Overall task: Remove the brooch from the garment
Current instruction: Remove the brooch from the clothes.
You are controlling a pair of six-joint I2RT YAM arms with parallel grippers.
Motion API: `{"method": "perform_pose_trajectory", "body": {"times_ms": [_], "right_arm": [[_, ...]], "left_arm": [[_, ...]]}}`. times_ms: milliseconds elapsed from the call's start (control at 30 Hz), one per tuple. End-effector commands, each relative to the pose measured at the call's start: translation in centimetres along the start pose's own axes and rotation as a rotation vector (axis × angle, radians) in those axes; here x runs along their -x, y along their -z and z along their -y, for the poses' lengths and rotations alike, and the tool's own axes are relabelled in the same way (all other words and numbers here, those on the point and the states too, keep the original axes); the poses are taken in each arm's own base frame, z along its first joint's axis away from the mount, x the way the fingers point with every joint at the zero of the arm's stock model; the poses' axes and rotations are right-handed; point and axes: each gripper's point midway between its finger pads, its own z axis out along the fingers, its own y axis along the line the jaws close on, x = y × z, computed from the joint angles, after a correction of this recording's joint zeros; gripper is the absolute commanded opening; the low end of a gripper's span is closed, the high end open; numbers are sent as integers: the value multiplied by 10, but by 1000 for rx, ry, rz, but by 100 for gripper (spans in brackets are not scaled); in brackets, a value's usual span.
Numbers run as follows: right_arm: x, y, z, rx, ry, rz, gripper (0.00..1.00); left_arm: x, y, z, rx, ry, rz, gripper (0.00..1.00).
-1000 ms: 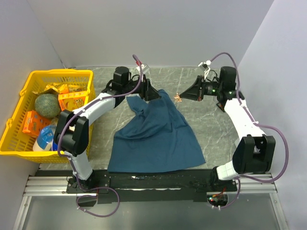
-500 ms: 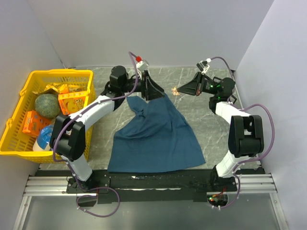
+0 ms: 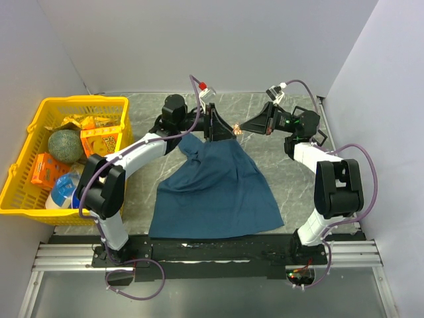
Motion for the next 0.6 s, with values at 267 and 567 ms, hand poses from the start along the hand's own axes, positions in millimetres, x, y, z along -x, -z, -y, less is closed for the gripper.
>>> {"method": "perform_pose_trajectory", "body": {"times_ms": [267, 567], "right_arm": [[-5, 0, -30, 60, 283, -4, 0], [-6, 0, -29, 56, 293, -11, 0]], "left_arm": [[26, -7, 17, -63, -54, 41, 36], [22, -9, 18, -70, -49, 33, 18]]}}
